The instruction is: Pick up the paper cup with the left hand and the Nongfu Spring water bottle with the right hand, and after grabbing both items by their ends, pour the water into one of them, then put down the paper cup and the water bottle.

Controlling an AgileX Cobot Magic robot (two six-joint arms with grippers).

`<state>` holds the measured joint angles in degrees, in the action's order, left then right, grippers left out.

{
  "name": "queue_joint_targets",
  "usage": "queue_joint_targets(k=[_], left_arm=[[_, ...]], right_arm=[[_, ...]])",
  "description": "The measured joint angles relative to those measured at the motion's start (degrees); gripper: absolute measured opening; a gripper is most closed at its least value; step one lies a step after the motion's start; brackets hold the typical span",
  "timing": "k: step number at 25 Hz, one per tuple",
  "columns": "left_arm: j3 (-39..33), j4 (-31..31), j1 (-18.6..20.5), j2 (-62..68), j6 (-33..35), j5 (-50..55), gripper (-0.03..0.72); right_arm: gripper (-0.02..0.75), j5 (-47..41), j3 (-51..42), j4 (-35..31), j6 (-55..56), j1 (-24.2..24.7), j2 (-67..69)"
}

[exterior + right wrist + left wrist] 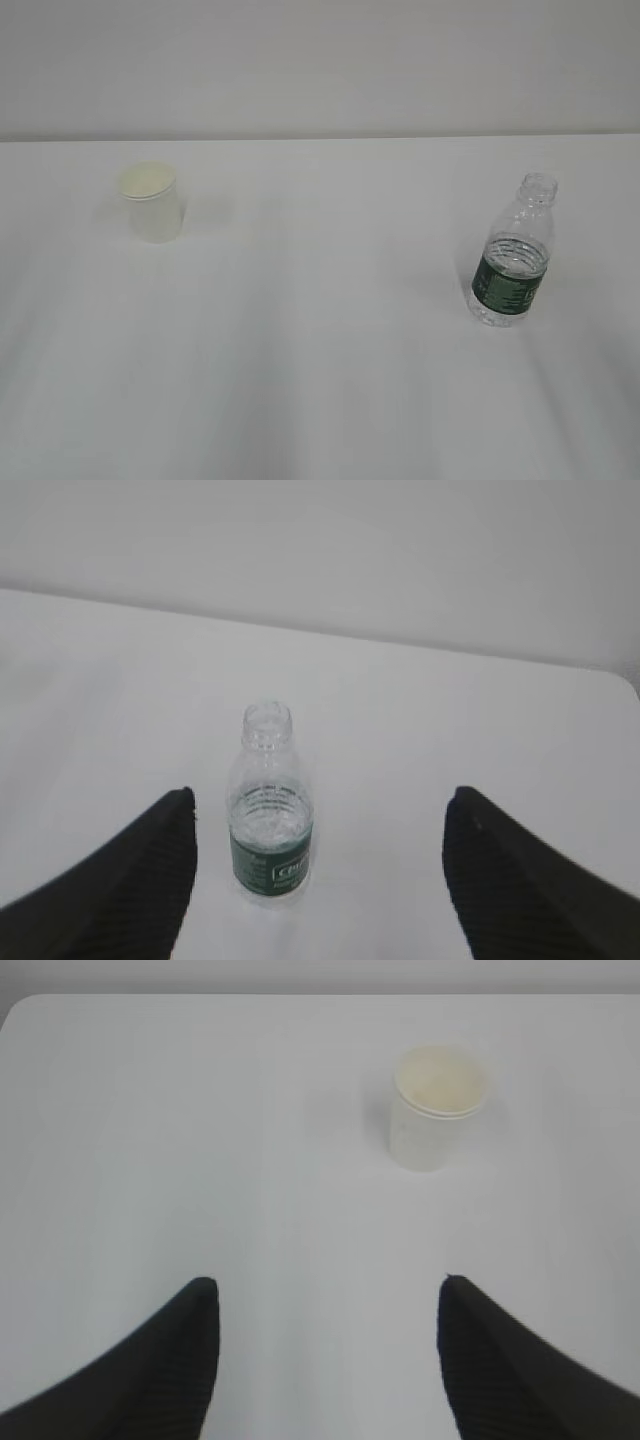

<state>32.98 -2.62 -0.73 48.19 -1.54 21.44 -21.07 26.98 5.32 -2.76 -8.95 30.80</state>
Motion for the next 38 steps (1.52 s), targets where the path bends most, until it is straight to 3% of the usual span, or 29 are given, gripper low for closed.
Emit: queue_joint_targets(k=[11, 19, 32, 38], left_arm=[[-5.7, -1.3, 0.0, 5.7, 0.0, -15.4, 0.483], [-10.5, 0.2, -5.2, 7.4, 0.0, -26.6, 0.483], [-11.5, 0.5, -6.5, 14.3, -0.1, -31.7, 0.482], [-16.1, 0.5, -13.2, 21.2, -1.8, -41.8, 0.477]], right_arm=[[0.574, 13.1, -5.6, -0.8, 0.0, 0.0, 3.6], [0.574, 21.7, -6.0, -0.9, 1.0, 0.0, 14.3], [0.574, 40.1, -11.7, -1.0, 6.2, 0.0, 26.6], [0.574, 49.5, -15.3, -0.9, 7.4, 0.0, 32.3]])
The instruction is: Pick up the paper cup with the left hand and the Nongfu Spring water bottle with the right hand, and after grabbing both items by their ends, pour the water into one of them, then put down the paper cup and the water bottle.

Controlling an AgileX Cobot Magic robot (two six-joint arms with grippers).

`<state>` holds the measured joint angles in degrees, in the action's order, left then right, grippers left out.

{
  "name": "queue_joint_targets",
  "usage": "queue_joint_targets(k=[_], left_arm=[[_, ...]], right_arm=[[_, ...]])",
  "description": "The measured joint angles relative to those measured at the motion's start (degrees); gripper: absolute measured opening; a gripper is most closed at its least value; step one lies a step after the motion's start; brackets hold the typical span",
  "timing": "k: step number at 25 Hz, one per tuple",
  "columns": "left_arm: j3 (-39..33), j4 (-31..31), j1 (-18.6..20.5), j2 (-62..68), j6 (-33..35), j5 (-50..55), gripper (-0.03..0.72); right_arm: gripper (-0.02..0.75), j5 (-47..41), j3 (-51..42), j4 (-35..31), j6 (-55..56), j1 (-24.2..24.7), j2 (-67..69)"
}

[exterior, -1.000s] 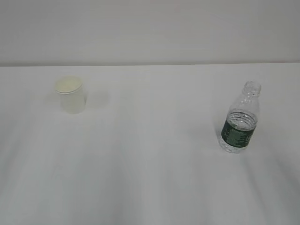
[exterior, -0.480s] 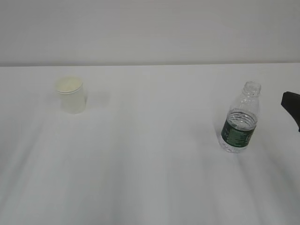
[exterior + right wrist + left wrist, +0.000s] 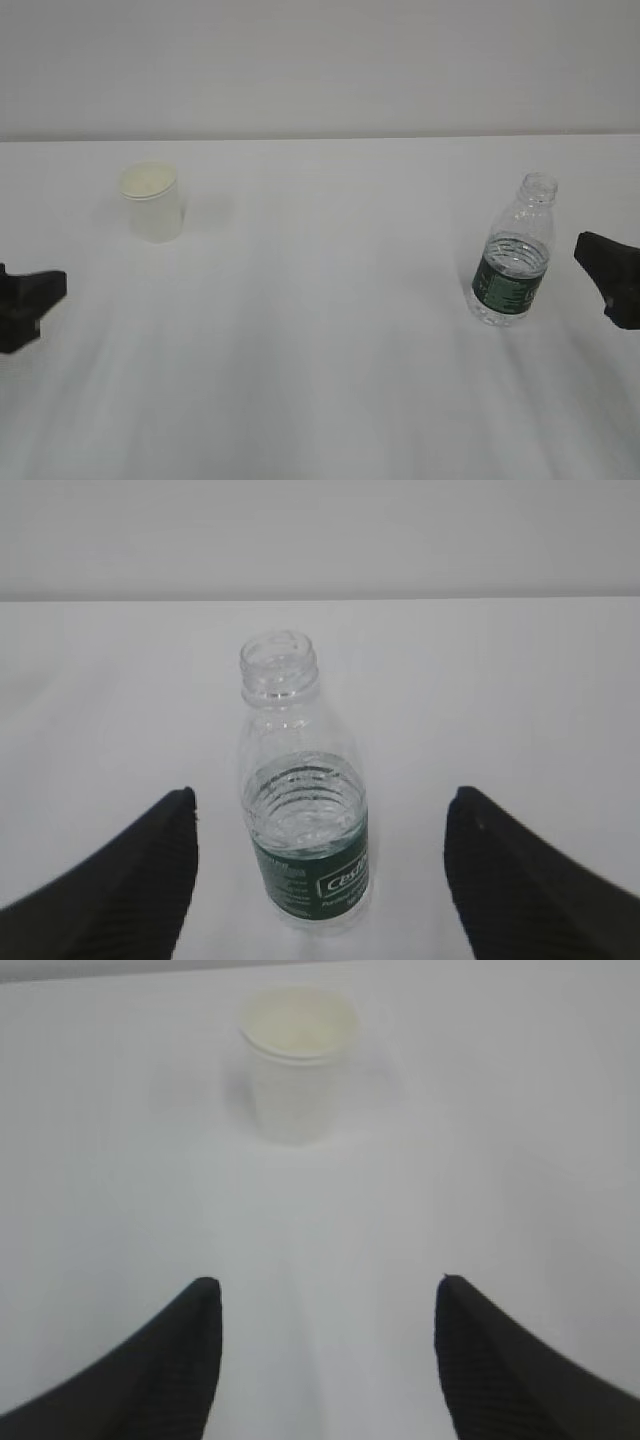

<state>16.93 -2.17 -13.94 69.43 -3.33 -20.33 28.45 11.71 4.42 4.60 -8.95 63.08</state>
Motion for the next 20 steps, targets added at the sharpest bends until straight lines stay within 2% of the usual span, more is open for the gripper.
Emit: queue_joint_targets(k=[4, 8, 10, 14, 20], left_arm=[[-8.1, 0.0, -4.5, 5.5, -1.6, -13.6, 0.473], [-14.9, -0.2, -5.4, 9.3, -1.9, -30.5, 0.472], [-16.1, -0.6, -5.4, 10.6, -2.0, -36.9, 0.471], [-16.3, -0.2, -5.4, 13.4, -2.1, -42.5, 0.471], [-16.3, 1.1, -5.4, 18.0, -2.1, -45.0, 0.470]], right_arm=[[0.574, 5.4, -2.3, 0.1, 0.4, 0.0, 3.0], [0.574, 12.1, -5.1, 2.1, 0.5, 0.0, 6.1], [0.574, 15.8, -6.1, 3.9, 0.5, 0.0, 8.1], [0.574, 22.9, -7.9, 7.3, 0.5, 0.0, 13.2], [0.573, 34.7, -11.2, 7.5, -0.4, 0.0, 21.3]])
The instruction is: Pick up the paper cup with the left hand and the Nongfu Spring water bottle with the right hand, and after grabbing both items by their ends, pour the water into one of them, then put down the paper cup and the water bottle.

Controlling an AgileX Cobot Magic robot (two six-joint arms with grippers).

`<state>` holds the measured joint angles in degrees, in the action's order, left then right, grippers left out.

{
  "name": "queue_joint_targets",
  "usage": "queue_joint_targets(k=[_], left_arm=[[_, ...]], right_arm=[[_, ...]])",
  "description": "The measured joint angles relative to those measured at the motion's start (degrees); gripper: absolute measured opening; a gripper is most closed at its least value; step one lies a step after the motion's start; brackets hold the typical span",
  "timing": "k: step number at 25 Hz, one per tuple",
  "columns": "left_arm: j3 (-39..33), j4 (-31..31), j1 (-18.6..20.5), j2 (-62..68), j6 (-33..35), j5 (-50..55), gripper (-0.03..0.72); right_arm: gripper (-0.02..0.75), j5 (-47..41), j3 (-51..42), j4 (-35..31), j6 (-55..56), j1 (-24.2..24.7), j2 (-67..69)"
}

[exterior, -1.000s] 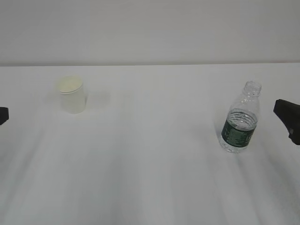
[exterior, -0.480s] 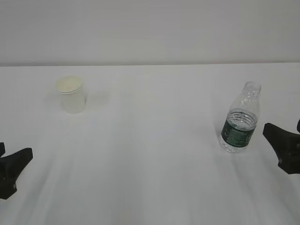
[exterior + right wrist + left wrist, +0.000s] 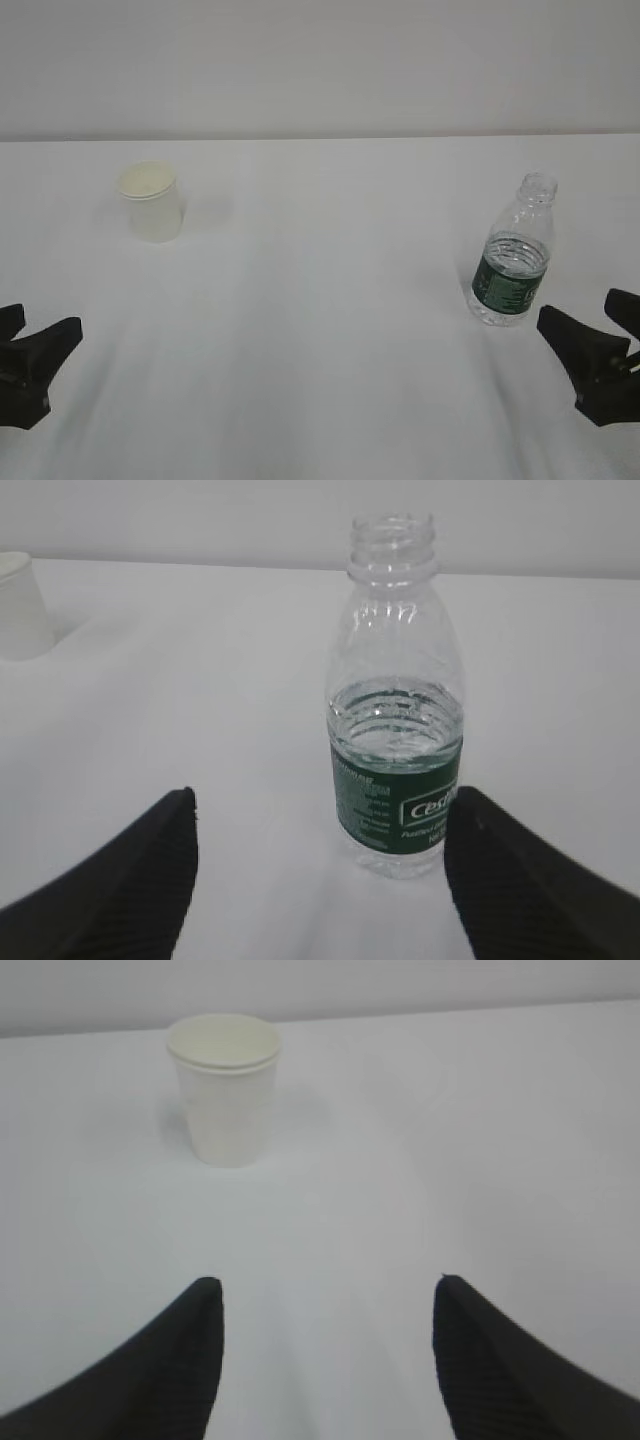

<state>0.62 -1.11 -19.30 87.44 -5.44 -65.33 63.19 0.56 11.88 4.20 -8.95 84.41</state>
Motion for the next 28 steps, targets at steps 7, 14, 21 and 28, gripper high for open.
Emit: queue_joint_targets(k=[7, 14, 21, 28], left_arm=[[0.0, 0.5, 0.0, 4.4, 0.0, -0.1, 0.470], [0.0, -0.7, 0.0, 4.6, 0.0, -0.2, 0.472], [0.0, -2.1, 0.0, 4.6, 0.0, -0.2, 0.558], [0.7, -2.8, 0.0, 4.7, 0.0, -0.2, 0.584]], right_arm=[[0.574, 1.8, -0.8, -2.8, -1.7, 0.0, 6.0], [0.573, 2.2, -0.5, -3.2, -1.9, 0.0, 6.3], [0.573, 2.3, 0.7, -3.5, -1.9, 0.0, 6.3], [0.574, 2.4, 2.3, -4.6, -2.0, 0.0, 7.9]])
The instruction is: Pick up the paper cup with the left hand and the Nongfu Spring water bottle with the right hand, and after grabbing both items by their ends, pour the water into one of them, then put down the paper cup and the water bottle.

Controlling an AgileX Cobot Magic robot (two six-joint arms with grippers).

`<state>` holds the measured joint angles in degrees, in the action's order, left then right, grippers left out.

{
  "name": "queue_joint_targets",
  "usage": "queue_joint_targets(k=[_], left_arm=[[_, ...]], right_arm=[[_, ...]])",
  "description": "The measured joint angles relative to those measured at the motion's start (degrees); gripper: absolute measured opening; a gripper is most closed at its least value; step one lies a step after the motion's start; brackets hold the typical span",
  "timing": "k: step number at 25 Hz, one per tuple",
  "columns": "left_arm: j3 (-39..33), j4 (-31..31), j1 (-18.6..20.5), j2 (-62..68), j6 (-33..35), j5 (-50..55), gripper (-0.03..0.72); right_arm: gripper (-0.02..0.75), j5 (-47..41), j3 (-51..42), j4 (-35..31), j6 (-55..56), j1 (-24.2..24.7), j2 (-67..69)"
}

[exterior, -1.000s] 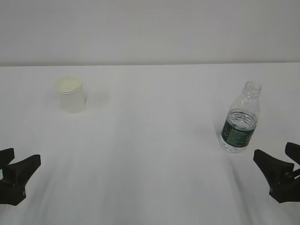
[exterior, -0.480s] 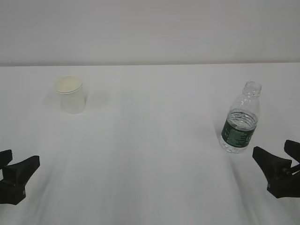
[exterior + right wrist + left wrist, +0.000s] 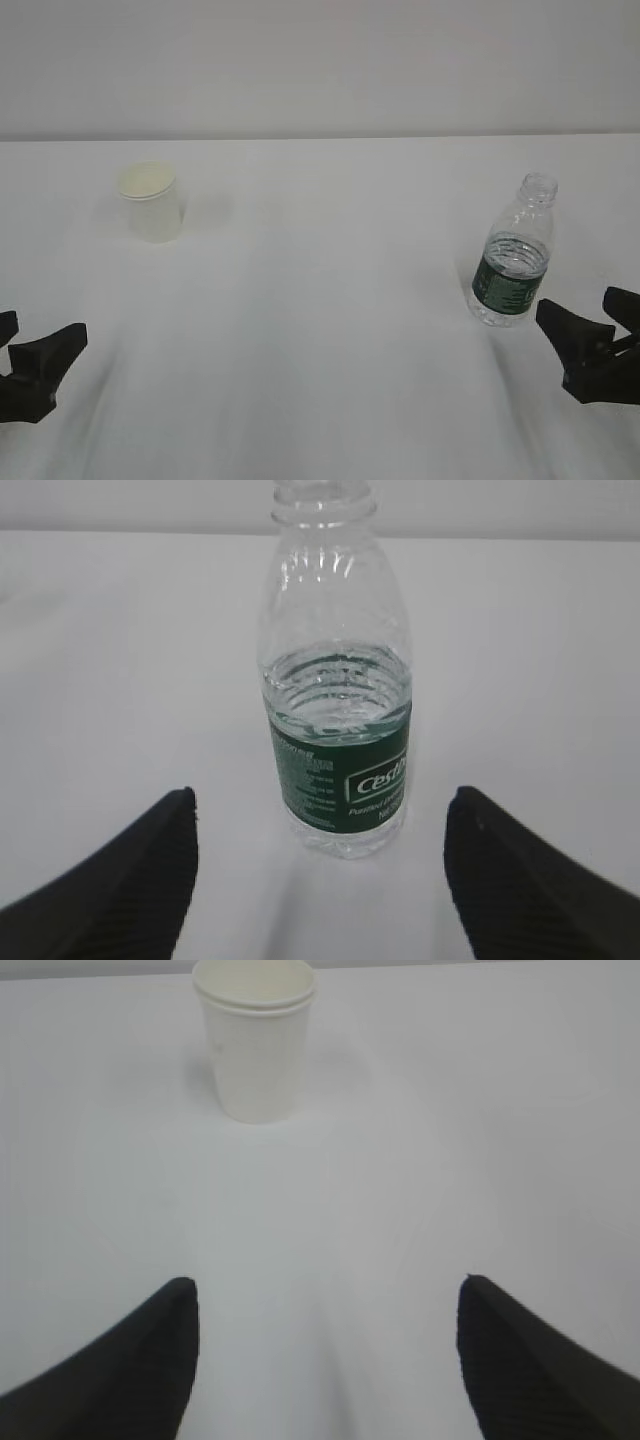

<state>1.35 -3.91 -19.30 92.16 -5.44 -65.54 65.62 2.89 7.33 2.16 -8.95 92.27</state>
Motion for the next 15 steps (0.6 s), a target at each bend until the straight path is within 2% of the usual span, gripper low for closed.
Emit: queue_joint_targets(k=[15], left_arm=[[3.4, -0.1, 0.0, 7.2, 0.0, -0.1, 0.587]], right_arm=[[0.574, 0.1, 4.5, 0.1, -0.1, 0.0, 9.1]])
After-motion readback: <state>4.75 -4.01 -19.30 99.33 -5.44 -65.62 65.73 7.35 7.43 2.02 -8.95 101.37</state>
